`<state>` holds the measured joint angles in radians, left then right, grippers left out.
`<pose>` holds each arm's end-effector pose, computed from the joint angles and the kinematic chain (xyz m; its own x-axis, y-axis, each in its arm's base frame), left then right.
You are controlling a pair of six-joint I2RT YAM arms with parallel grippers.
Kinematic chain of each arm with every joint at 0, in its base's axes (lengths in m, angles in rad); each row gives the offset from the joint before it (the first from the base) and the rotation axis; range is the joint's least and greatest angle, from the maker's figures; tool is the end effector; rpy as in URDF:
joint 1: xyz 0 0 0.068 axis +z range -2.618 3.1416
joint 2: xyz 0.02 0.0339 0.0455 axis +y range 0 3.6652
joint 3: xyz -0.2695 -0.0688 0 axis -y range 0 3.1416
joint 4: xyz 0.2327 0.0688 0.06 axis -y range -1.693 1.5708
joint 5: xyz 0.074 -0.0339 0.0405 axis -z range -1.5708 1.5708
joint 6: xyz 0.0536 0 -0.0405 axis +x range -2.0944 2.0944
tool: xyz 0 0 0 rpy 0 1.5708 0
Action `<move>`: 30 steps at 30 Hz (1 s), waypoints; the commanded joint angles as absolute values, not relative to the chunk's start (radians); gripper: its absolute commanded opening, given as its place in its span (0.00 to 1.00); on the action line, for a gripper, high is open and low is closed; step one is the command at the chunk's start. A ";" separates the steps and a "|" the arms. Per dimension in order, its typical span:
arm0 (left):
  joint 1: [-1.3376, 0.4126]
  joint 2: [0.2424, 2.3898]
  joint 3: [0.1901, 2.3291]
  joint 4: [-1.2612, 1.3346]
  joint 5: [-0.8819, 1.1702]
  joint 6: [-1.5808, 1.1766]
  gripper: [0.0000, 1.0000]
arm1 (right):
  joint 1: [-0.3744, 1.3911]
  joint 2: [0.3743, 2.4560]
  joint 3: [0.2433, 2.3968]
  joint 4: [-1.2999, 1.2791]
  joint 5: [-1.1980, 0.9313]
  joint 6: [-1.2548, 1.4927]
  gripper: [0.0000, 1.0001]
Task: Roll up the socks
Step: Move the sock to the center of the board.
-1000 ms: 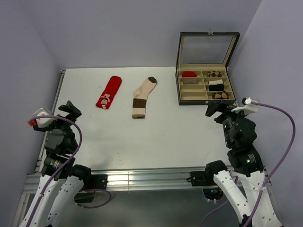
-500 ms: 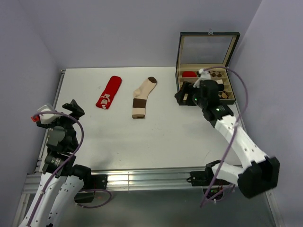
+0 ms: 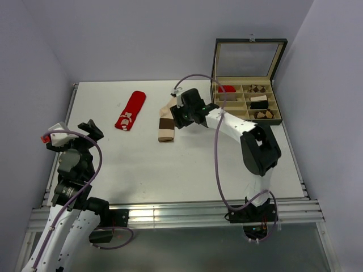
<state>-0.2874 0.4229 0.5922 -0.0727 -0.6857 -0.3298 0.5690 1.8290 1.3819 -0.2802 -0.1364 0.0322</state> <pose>0.1136 0.0018 0.3336 0.2122 -0.3241 -0.9219 -0.3343 0.8624 -0.3801 0.3495 0.2322 0.2431 -0.5798 -0.3329 -0.7437 -0.6010 0.7910 0.1144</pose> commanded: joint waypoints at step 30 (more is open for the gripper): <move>-0.279 0.425 0.595 -0.064 -0.629 -0.325 0.99 | 0.842 1.954 1.402 -0.742 -0.171 0.130 0.44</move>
<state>-0.2848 0.4229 0.5919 -0.0731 -0.6498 -0.3275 0.7982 1.9926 1.3998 -0.5953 -0.0872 0.0162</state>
